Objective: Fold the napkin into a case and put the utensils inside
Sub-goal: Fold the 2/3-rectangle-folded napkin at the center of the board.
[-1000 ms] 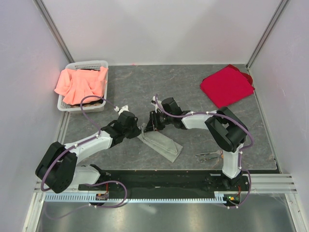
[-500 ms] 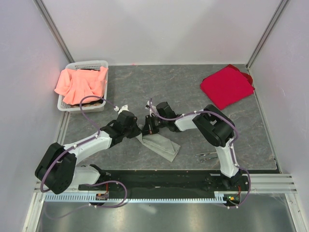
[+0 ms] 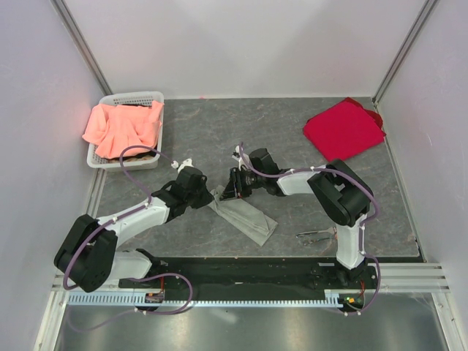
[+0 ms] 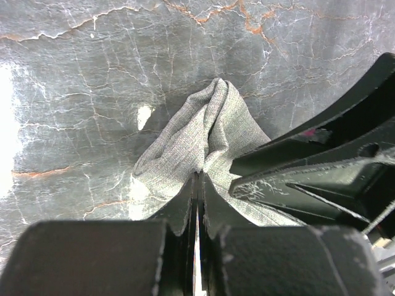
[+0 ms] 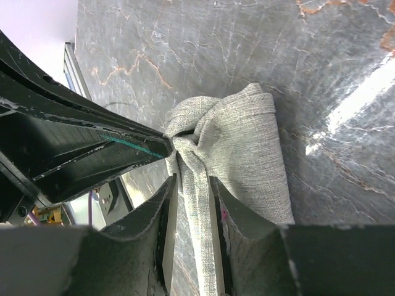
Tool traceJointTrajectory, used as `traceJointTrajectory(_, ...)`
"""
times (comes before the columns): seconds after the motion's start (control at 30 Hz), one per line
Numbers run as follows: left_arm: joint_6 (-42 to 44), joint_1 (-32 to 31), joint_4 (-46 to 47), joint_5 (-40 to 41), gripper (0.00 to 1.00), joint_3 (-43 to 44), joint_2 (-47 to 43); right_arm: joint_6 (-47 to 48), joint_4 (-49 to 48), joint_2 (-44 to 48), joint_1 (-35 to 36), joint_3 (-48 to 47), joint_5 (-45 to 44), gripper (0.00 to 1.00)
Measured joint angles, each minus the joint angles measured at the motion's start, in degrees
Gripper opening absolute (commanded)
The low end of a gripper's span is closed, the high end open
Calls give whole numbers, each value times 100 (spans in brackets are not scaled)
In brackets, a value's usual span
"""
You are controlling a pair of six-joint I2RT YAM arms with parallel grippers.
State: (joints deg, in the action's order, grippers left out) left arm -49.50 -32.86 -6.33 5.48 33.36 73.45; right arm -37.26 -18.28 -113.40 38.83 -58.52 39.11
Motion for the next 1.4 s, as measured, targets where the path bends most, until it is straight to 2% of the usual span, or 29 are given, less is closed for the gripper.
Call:
traceJointTrajectory(0.07, 0, 0, 0, 0, 2, 0, 0, 4, 13, 13, 0, 0, 0, 28)
traceJointTrajectory(0.1, 0, 0, -2, -2, 2, 0, -2, 7, 26, 11, 0, 0, -4, 20)
traceJointTrajectory(0.2, 0, 0, 0, -4, 2, 0, -2, -9, 44, -20, 7, -46, -4, 8)
traceJointTrajectory(0.3, 0, 0, 0, -9, 2, 0, -15, -68, 28, -251, 35, -313, -2, 6)
traceJointTrajectory(0.47, 0, 0, 2, -11, 2, 0, -52, -122, 35, -658, 223, -732, -42, 3)
traceJointTrajectory(0.63, 2, 39, -111, 24, 2, 7, 39, -275, -96, -1082, 575, -1056, -144, 5)
traceJointTrajectory(0.8, 4, 66, -98, 26, 2, 140, 269, -402, -352, -896, 345, -680, -118, 13)
traceJointTrajectory(0.87, 4, 66, -107, 35, 2, 107, 284, -363, -225, -728, 205, -535, -83, 21)
traceJointTrajectory(0.93, 4, 68, -98, 42, 2, 83, 284, -275, -9, -518, 98, -459, -87, 22)
traceJointTrajectory(1.13, 4, 70, -96, 39, 2, 52, 275, -24, 247, -52, 44, -413, -140, 19)
traceJointTrajectory(1.4, 2, 70, -85, 11, 2, 52, 188, -155, 70, -407, 293, -426, -146, 9)
